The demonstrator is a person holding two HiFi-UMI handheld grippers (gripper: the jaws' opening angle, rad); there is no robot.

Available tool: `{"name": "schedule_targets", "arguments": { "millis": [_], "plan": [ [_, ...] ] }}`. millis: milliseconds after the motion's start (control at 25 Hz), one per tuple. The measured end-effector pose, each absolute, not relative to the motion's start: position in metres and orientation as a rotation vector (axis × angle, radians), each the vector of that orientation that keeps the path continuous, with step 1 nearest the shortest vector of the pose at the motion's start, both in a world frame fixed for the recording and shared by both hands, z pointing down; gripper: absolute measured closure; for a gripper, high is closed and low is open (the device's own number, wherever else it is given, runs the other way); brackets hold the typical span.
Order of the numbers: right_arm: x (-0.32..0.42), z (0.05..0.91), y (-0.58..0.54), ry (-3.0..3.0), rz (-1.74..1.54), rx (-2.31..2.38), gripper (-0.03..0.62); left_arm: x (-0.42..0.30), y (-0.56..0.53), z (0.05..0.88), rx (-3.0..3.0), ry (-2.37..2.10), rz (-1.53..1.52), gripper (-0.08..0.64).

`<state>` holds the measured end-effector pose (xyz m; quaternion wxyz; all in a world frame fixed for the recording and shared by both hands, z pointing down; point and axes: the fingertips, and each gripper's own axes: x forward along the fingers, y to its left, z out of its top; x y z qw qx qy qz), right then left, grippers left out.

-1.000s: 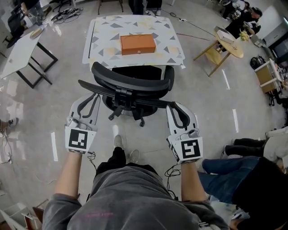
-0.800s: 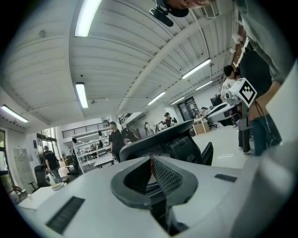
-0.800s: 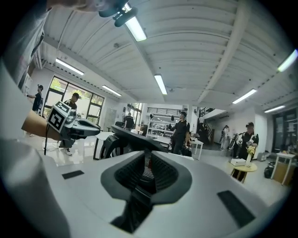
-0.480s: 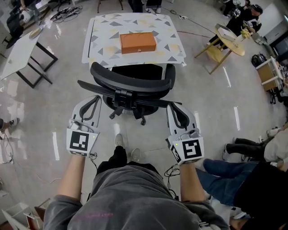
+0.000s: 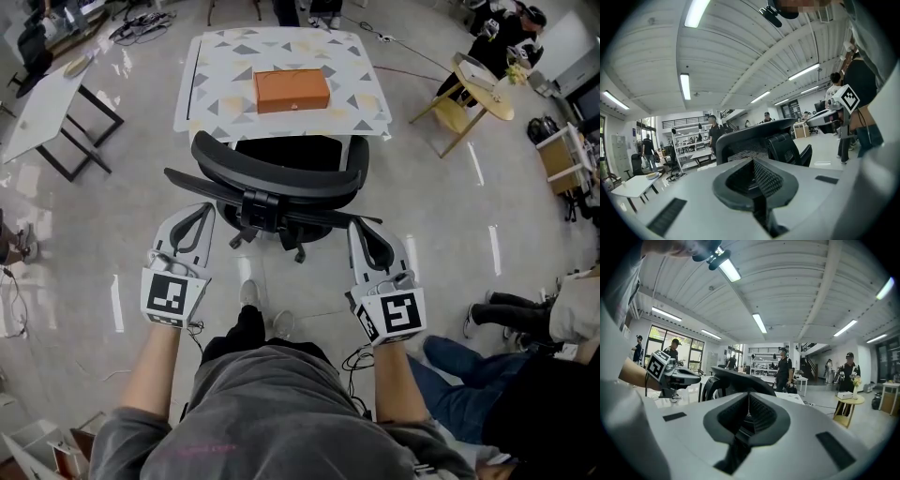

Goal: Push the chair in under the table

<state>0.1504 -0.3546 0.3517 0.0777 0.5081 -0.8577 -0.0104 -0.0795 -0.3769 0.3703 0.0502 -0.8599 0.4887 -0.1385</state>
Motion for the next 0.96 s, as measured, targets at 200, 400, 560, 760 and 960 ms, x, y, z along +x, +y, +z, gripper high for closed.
{"name": "schedule_targets", "arguments": {
  "millis": [200, 400, 560, 760, 960],
  "plan": [
    [0.1493, 0.3492, -0.3552, -2.58, -0.037, 1.516, 0.588, -0.0785, -0.3775, 0.3689, -2.62, 1.489, -0.418, 0.558],
    [0.1507, 0.3501, -0.354, -2.579, -0.037, 1.51, 0.588, -0.0754, -0.3766, 0.3679, -2.622, 1.485, -0.418, 0.558],
    [0.1506, 0.3533, -0.3542, -2.577, -0.034, 1.502, 0.588, -0.0745, -0.3769, 0.3699, -2.623, 1.487, -0.42, 0.558],
    [0.1528, 0.3562, -0.3526, -2.574, -0.022, 1.498, 0.588, -0.0753, -0.3762, 0.3723, -2.637, 1.502, -0.408, 0.558],
    [0.1554, 0.3541, -0.3533, -2.578, -0.031, 1.503, 0.588, -0.0743, -0.3754, 0.3729, -2.634, 1.503, -0.412, 0.558]
  ]
}}
